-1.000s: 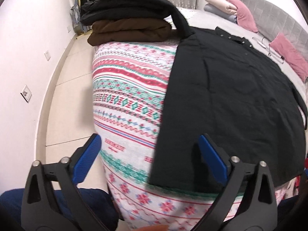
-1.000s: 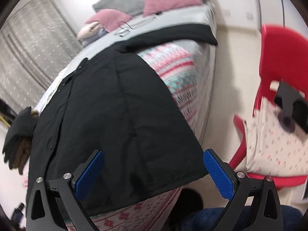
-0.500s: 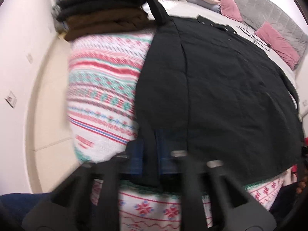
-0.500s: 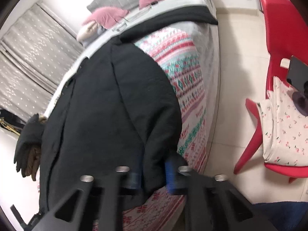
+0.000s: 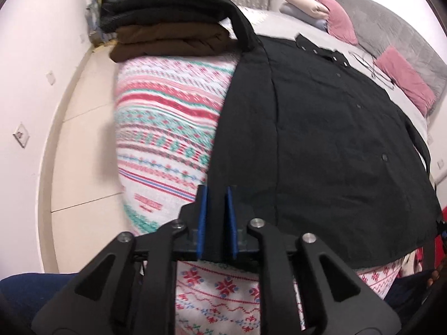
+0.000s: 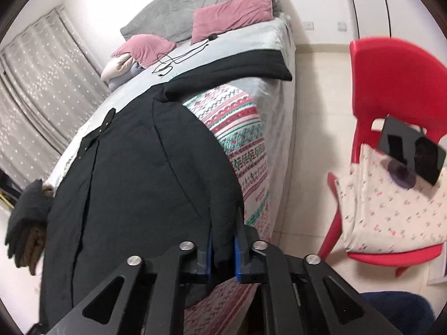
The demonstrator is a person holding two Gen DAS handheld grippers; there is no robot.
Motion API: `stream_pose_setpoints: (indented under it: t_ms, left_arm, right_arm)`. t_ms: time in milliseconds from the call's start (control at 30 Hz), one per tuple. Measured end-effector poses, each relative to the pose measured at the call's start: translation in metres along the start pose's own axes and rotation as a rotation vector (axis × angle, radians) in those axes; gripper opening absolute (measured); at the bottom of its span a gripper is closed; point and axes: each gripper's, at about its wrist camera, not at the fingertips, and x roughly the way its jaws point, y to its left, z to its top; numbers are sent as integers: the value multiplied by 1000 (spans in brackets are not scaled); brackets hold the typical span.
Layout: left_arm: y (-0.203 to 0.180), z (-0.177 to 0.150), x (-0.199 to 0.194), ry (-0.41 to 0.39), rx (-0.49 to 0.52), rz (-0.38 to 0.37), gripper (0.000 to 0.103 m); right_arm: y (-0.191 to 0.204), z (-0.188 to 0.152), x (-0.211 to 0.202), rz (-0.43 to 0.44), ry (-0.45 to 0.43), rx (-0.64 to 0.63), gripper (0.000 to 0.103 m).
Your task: Fold large clothes
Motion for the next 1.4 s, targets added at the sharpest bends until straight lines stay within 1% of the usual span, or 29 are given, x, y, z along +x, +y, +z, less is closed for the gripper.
stream_pose_setpoints:
  t_ms: [33, 67, 100, 133, 167, 200, 233, 267, 333, 367, 433, 467, 533, 567, 600, 633, 667, 700, 733, 767, 800, 833, 867, 933, 1000, 1100, 1167, 1267, 1400]
  left_arm:
    - [0, 3, -4, -8, 1, 2, 46]
    - [2, 9, -9, -23, 0, 0, 54]
    - [3, 11, -14, -37, -2, 3, 62]
    - [3, 16, -19, -57, 0, 12, 63]
    - [1, 23, -23, -75, 10, 23, 63]
    - [-2, 29, -24, -84, 17, 29, 64]
    - [-4, 38, -25, -85, 17, 25, 64]
    - [-6, 46, -26, -79, 12, 10, 64]
    - [-11, 63, -26, -68, 3, -26, 65]
    - [-14, 73, -27, -69, -3, -44, 66]
    - [-20, 89, -28, -74, -16, -70, 78]
    - [-24, 101, -28, -83, -29, -88, 80]
    - [-32, 116, -25, -92, -45, -124, 81]
    - [-37, 126, -19, -78, -51, -153, 81]
    - [-42, 131, -14, -75, -52, -166, 82]
    - [-47, 134, -9, -79, -50, -170, 85]
    - [-56, 138, 2, -79, -40, -152, 88]
    - [-62, 139, 11, -67, -22, -139, 93]
    - [-70, 138, 24, -32, 6, -136, 94]
    - [-75, 137, 36, 9, 32, -148, 94]
    - [-83, 135, 53, 60, 70, -164, 94]
    - [-87, 132, 65, 87, 96, -152, 94]
    - [-90, 130, 76, 97, 104, -110, 94]
    - [-92, 130, 88, 106, 108, -74, 94]
    - [-98, 133, 94, 113, 112, -81, 94]
    - [-106, 137, 98, 88, 116, -56, 94]
    - [-113, 137, 104, 94, 119, -56, 94]
    - [-110, 138, 111, 118, 112, -72, 94]
    - [-113, 139, 115, 111, 123, -63, 94]
  right_arm:
    - [3, 1, -4, -24, -15, -13, 30]
    - [4, 3, -5, -30, -29, -18, 39]
    - [7, 7, -10, -26, -51, -26, 43]
    - [12, 12, -15, -27, -72, -41, 47]
    - [16, 15, -18, -31, -85, -55, 49]
    - [23, 22, -22, -33, -107, -80, 51]
    - [29, 27, -25, -27, -122, -97, 55]
    - [35, 35, -27, -6, -130, -111, 61]
    - [46, 56, -23, 99, -100, -107, 65]
    - [48, 65, -21, 135, -91, -98, 66]
    - [50, 93, -13, 211, -61, -56, 67]
    - [48, 104, -9, 224, -57, -36, 68]
    - [39, 136, 8, 266, -33, 38, 71]
    - [34, 147, 16, 277, -19, 70, 72]
    - [27, 163, 30, 289, 0, 116, 72]
    - [19, 179, 45, 285, 12, 147, 72]
    - [14, 188, 54, 277, 16, 160, 72]
    - [7, 200, 69, 261, 23, 176, 72]
    - [-5, 210, 88, 232, 35, 201, 72]
    - [-12, 214, 98, 219, 45, 224, 72]
    - [-26, 220, 116, 221, 65, 274, 72]
    - [-40, 224, 133, 249, 87, 324, 72]
    - [-46, 227, 143, 266, 99, 353, 72]
    - [-68, 231, 167, 281, 109, 431, 72]
    - [-78, 235, 180, 285, 100, 463, 72]
    - [-90, 240, 199, 328, 87, 516, 72]
    - [-98, 242, 213, 348, 91, 565, 72]
    - [-111, 247, 232, 324, 94, 599, 72]
    - [-123, 252, 250, 281, 86, 636, 71]
